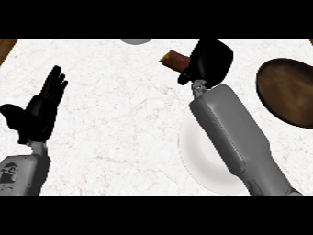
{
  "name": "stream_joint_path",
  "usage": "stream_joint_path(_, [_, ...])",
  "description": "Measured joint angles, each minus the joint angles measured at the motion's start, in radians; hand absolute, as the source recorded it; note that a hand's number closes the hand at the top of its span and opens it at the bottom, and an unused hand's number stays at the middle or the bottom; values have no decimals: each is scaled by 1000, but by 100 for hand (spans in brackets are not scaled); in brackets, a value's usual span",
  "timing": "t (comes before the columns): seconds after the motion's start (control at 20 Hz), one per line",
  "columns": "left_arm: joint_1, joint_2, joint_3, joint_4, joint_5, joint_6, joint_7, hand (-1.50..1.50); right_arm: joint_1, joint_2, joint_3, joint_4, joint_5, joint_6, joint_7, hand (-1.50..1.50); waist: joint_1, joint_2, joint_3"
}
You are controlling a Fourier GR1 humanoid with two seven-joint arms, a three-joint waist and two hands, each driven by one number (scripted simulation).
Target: Pick the sweet potato from the plate and place it in the pan
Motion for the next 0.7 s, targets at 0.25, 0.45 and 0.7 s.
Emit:
stream_joint_path(0.25, [6, 1, 9, 0, 0, 3, -6, 0, -9, -31, -78, -36, 30, -96, -15, 150, -12, 0, 1])
stream_joint_path(0.45, [-4, 7, 16, -7, -3, 10, 9, 0, 29, -74, -166, -75, -2, -204, -55, 150, -18, 0, 1])
stream_joint_path(0.7, [25, 13, 20, -39, 9, -4, 19, 0, 90, -192, -272, -78, -73, -248, -140, 150, -19, -1, 1])
